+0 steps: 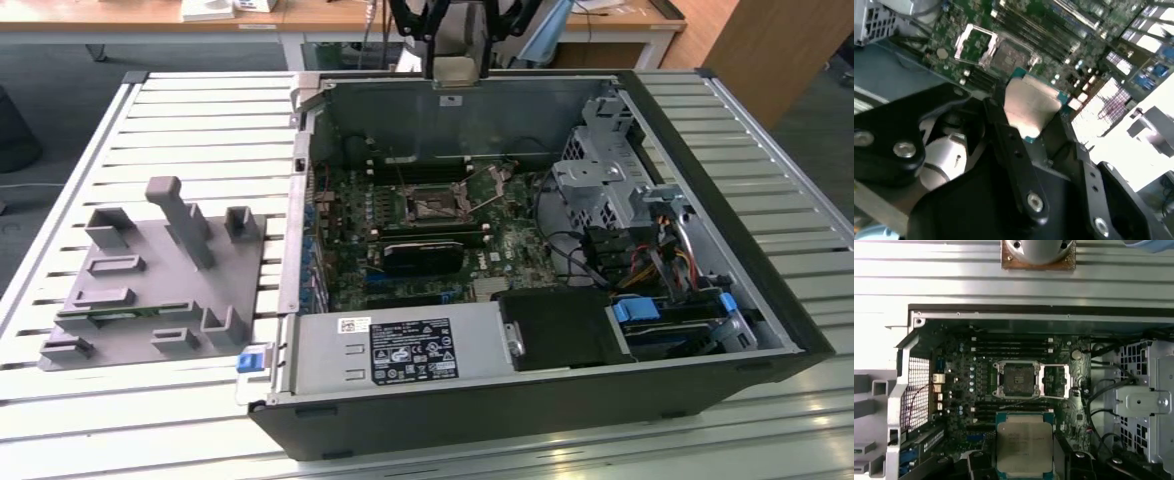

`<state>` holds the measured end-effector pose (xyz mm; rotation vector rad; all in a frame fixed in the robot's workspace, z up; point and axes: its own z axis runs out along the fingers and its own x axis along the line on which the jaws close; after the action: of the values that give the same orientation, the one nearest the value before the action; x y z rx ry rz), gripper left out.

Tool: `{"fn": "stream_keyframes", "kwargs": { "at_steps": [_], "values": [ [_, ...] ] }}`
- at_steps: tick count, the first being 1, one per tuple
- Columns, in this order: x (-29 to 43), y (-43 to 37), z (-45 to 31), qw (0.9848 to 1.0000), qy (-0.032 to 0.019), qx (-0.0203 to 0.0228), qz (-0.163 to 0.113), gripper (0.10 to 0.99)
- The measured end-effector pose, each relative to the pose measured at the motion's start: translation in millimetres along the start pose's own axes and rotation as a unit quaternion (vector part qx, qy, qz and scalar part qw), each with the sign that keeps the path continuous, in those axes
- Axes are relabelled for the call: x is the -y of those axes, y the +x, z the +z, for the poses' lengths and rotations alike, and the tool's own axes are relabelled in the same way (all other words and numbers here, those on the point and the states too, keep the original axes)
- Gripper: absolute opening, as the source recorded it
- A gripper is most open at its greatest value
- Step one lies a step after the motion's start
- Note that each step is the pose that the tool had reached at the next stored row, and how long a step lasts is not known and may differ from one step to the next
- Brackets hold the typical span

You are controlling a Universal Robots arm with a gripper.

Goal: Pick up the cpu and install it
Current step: 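Pick up the cpu and move it towards the insertion slot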

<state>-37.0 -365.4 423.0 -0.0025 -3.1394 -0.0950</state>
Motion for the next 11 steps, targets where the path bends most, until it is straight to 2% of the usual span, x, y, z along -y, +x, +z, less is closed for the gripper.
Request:
{"fn": "stream_keyframes", "kwargs": {
  "at_steps": [11],
  "values": [
    [-11.3,-17.4,5.7,1.0,-0.0004,-0.0001,-0.001,0.541]
  ]
}}
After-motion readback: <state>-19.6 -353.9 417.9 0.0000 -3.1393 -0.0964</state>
